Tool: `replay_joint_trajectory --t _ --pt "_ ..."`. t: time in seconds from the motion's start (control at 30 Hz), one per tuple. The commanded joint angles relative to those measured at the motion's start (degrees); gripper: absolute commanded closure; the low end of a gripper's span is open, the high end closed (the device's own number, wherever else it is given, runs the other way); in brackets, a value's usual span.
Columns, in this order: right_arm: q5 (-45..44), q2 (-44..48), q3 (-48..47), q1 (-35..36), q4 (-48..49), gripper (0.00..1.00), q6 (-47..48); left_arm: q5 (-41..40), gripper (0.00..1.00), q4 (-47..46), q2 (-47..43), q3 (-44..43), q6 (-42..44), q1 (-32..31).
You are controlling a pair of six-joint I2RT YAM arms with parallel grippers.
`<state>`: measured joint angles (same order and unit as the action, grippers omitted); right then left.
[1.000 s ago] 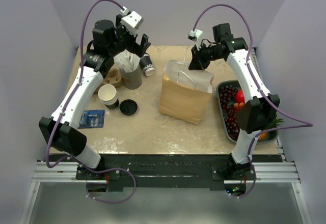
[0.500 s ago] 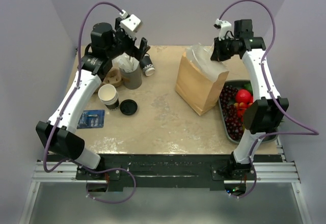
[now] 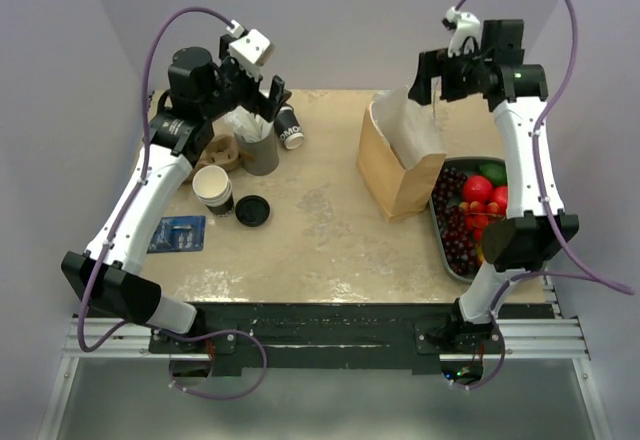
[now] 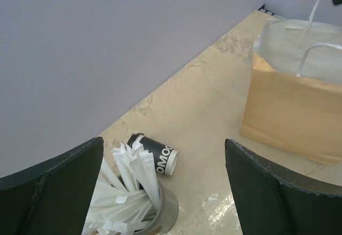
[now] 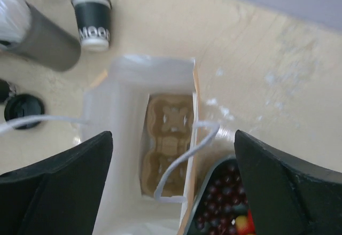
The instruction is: Pack the takeout coffee
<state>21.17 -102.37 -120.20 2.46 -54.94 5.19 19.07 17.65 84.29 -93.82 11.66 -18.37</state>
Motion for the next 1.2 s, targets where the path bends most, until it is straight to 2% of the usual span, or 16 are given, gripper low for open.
replay_joint_trajectory --t 0.0,0.07,0.13,0.27,0.3,0.33,0.4,0.5,0.63,0.77,1.07,1.17 --pt "3.35 5.33 -11.02 -0.09 4.03 0.01 1.31 -1.75 0.01 -0.16 -3.69 -0.31 -0.41 0.97" --pt "7.01 8.39 -7.53 0.00 11.73 0.01 -0.52 -3.33 0.01 0.19 -4.22 -0.14 -0.93 1.49" --pt "7.66 8.50 -6.19 3.06 16.34 0.01 -2.37 -5.09 0.01 0.54 -4.75 -0.13 -2.51 3.25" --pt "6.96 2.01 -10.30 12.99 19.07 0.05 -3.60 -3.53 0.01 2.82 -3.44 -2.68 -9.53 10.18" --pt "4.26 -0.70 -10.84 16.14 20.12 0.09 -4.74 -2.56 0.01 4.74 -2.04 -4.60 -13.38 13.68" --pt "3.54 -2.38 -11.10 17.39 21.44 0.11 -8.41 -1.42 0.01 5.72 -1.42 -5.49 -14.90 15.28" --pt "-0.48 -5.72 -13.47 20.98 24.52 0.20 -9.93 1.49 0.01 7.04 -0.62 -6.55 -17.97 18.62" --pt "-4.72 -13.10 -16.46 24.43 28.30 0.27 -12.13 4.22 0.02 5.74 -2.28 -4.02 -20.27 23.01" --pt "-11.74 -18.91 -16.56 27.33 35.40 0.35 -13.19 4.57 0.02 5.03 -5.71 -0.32 -20.01 24.78" --pt "-17.19 -24.62 -16.91 28.65 37.01 0.36 -16.00 4.22 0.02 5.55 -8.61 2.32 -19.13 25.93" --pt "-19.23 -33.33 -16.56 29.44 36.39 0.42 -14.07 4.13 0.02 8.54 -9.85 3.56 -18.34 26.98" --pt "-22.91 -34.83 -16.29 30.67 37.53 0.40 -11.44 4.05 0.02 8.28 -9.93 4.34 -18.25 27.07"
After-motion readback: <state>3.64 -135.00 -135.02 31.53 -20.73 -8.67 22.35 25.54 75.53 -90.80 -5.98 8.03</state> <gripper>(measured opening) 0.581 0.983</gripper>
